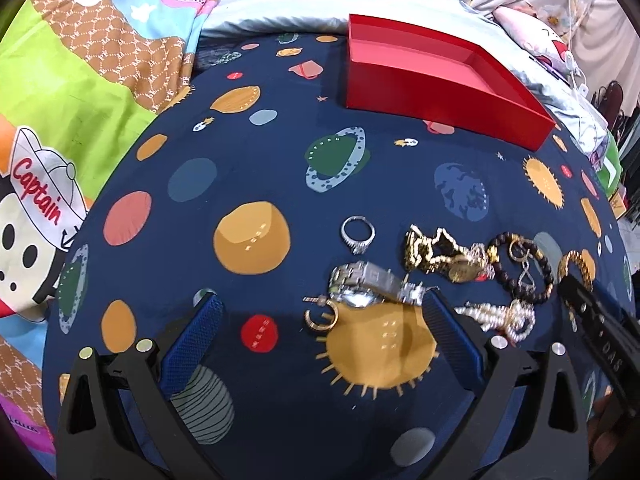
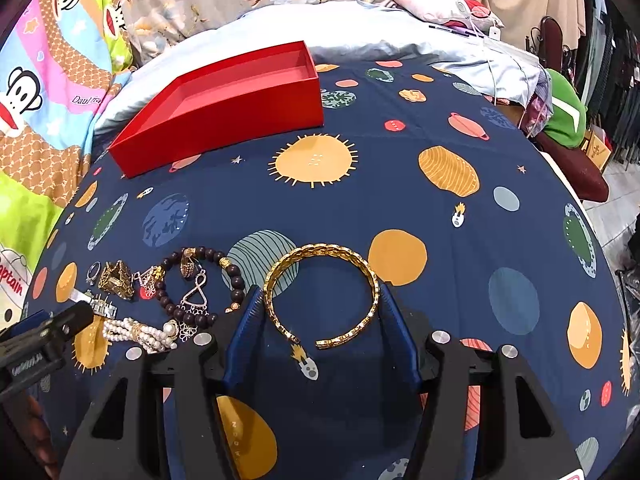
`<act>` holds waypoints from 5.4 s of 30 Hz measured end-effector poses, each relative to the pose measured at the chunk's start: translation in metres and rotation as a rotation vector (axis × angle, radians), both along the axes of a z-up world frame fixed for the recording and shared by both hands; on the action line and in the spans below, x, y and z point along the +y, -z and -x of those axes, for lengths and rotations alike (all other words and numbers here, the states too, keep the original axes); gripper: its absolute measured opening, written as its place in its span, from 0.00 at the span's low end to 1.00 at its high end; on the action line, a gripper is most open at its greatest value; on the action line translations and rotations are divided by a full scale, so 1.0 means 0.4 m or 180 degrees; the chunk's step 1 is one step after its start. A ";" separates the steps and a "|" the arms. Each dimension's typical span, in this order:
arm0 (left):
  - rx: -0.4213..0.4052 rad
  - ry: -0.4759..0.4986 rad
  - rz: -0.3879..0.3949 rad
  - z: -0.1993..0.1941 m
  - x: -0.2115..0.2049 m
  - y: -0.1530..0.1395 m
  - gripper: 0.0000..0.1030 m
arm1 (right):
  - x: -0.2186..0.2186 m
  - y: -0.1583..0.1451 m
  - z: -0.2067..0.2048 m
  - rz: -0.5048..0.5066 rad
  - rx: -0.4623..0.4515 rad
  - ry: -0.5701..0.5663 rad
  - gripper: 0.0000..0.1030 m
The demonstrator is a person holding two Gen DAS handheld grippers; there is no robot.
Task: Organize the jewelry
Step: 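Grasp the gold cuff bangle with the right tool while the left tool grasps the silver watch, then carry bangle and watch into the red tray and open both tools, then move both open tools from the tray back over the jewelry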
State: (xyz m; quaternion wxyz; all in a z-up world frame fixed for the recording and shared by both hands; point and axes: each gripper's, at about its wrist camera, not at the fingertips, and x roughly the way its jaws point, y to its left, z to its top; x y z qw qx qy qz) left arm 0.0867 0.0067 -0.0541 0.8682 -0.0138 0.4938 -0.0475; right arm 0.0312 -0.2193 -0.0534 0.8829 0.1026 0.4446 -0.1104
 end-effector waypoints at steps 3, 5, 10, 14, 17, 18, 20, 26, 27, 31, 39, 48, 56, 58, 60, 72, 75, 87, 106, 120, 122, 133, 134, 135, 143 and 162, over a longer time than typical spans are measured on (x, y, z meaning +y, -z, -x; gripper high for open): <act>0.0001 -0.0097 -0.0042 -0.020 -0.006 0.001 0.95 | 0.002 0.001 0.000 0.0006 0.0001 -0.0001 0.57; 0.0026 -0.0161 -0.0103 -0.033 -0.010 0.007 0.95 | 0.002 0.001 0.000 0.0010 0.0000 -0.0005 0.57; 0.0132 -0.0154 -0.0169 -0.035 -0.008 0.022 0.89 | 0.005 0.002 0.000 0.0027 0.0006 -0.0007 0.58; 0.0125 -0.0054 -0.0185 -0.012 0.006 0.018 0.79 | 0.006 0.003 0.001 0.0014 0.0002 -0.0008 0.58; 0.0110 -0.0066 -0.0152 -0.009 0.023 0.011 0.66 | 0.008 0.004 0.003 0.0004 -0.0001 -0.0018 0.58; 0.0109 -0.0063 -0.0148 -0.009 0.023 0.009 0.61 | 0.009 0.004 0.003 0.0006 -0.0002 -0.0023 0.58; 0.0092 -0.0041 -0.0124 -0.011 0.023 0.005 0.51 | 0.012 0.003 0.004 0.0019 0.0000 -0.0033 0.57; 0.0060 0.0118 -0.0005 -0.014 0.009 -0.003 0.22 | 0.014 0.002 0.004 0.0033 0.0000 -0.0044 0.56; 0.0067 0.0117 0.0016 -0.014 0.009 -0.004 0.22 | 0.012 0.002 0.005 0.0023 -0.0004 -0.0044 0.56; 0.0094 0.0140 0.0164 -0.016 0.017 -0.008 0.22 | 0.009 0.001 0.009 -0.0035 -0.0022 -0.0038 0.55; -0.0083 0.0250 0.0296 0.001 0.016 -0.062 0.10 | 0.001 -0.010 0.017 -0.0114 -0.0060 -0.0013 0.55; -0.0232 0.0321 0.0396 0.011 0.020 -0.125 0.10 | -0.004 -0.055 0.024 -0.0099 -0.0193 -0.0039 0.55; -0.0512 0.0429 0.0497 0.008 0.017 -0.228 0.10 | -0.005 -0.130 0.019 -0.0070 -0.0354 -0.0131 0.55; -0.0585 0.0466 0.0510 0.002 0.015 -0.255 0.10 | -0.005 -0.147 0.014 -0.0104 -0.0379 -0.0177 0.55; -0.0651 0.0503 0.0529 -0.006 0.015 -0.282 0.10 | -0.007 -0.162 0.003 -0.0122 -0.0393 -0.0230 0.55; -0.0936 0.0822 0.0655 -0.225 -0.030 -0.434 0.10 | -0.051 -0.251 -0.236 -0.0199 -0.0454 -0.0602 0.55; -0.1025 0.0854 0.0607 -0.302 -0.056 -0.455 0.10 | -0.062 -0.276 -0.324 -0.0128 -0.0492 -0.0636 0.55; -0.0977 0.0813 0.0497 -0.664 -0.188 -0.382 0.10 | -0.124 -0.189 -0.749 -0.0481 -0.0004 -0.0767 0.55; -0.0689 0.0696 -0.0009 -0.843 -0.269 -0.172 0.11 | -0.075 -0.059 -0.945 0.0123 0.0541 -0.0902 0.56; -0.0592 0.0469 0.0210 -0.605 -0.088 -0.221 0.63 | -0.123 -0.191 -0.666 -0.0057 0.0105 -0.0784 0.74; -0.0612 0.0446 0.0214 -0.547 -0.059 -0.229 0.64 | -0.128 -0.213 -0.604 -0.0096 0.0020 -0.0736 0.74; -0.0562 0.0244 0.0280 -0.213 0.059 -0.200 0.69 | -0.119 -0.230 -0.189 0.0001 -0.0188 -0.0383 0.79; -0.0565 0.0241 0.0265 -0.183 0.063 -0.193 0.69 | -0.110 -0.222 -0.159 0.0004 -0.0168 -0.0381 0.79; -0.0555 0.0248 0.0261 -0.164 0.067 -0.188 0.69 | -0.100 -0.213 -0.129 0.0000 -0.0148 -0.0376 0.79; -0.0425 0.0290 0.0176 -0.015 0.057 -0.129 0.74 | -0.021 -0.153 0.031 -0.0013 -0.0069 -0.0392 0.75; -0.0277 0.0192 0.0035 0.077 0.094 -0.065 0.74 | 0.188 -0.053 0.015 -0.0208 0.0128 -0.1165 0.49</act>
